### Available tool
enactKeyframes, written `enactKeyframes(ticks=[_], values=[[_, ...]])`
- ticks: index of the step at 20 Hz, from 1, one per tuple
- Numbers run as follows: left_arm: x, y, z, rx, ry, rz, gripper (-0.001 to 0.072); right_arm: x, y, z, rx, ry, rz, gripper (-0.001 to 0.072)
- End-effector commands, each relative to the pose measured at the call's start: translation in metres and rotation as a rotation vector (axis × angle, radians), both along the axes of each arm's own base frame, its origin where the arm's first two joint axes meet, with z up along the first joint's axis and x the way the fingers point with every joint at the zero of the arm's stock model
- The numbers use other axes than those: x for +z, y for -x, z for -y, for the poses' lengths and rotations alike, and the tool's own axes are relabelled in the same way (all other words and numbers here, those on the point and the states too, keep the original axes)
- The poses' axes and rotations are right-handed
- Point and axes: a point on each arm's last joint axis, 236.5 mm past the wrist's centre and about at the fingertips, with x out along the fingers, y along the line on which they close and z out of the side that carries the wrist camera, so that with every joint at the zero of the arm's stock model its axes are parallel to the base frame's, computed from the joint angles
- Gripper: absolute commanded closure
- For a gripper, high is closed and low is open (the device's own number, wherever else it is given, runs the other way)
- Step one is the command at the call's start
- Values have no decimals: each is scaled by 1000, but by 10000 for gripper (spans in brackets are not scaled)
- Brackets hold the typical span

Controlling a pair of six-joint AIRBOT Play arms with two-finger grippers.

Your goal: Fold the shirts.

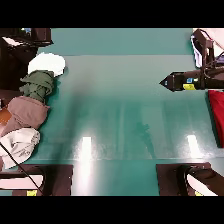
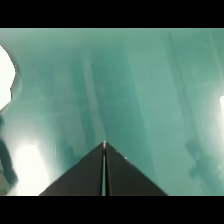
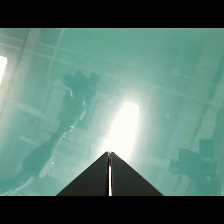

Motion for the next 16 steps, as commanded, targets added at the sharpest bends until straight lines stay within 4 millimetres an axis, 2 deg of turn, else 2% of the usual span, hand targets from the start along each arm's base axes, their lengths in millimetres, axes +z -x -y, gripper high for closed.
enactKeyframes(ticks=[1, 2, 3, 4, 6, 9, 12, 14, 16], values=[[12, -19, -11, 33, -36, 98, 683, 1, 0, 0, 1, 0, 2, 690], [9, -30, -23, 58, -90, 122, 605, 1, 0, -1, 2, -1, 2, 690], [1, -39, -36, 87, -145, 126, 338, 1, 0, -1, 1, -2, 1, 690], [-14, -50, -52, 121, -214, 111, 197, 1, 0, -1, 0, -3, 0, 690], [-52, -73, -83, 190, -316, 68, 208, 1, 0, -1, 0, -2, 0, 690], [-121, -113, -122, 274, -298, 13, 208, 1, 0, -1, 0, -3, 0, 690], [-192, -128, -158, 316, -290, -85, 200, 1, 0, -1, 0, -3, -1, 690], [-222, -133, -177, 338, -296, -117, 200, 1, 0, -1, 0, -3, 0, 690], [-236, -137, -189, 353, -296, -121, 200, 1, 0, 0, 0, -2, 0, 689]])
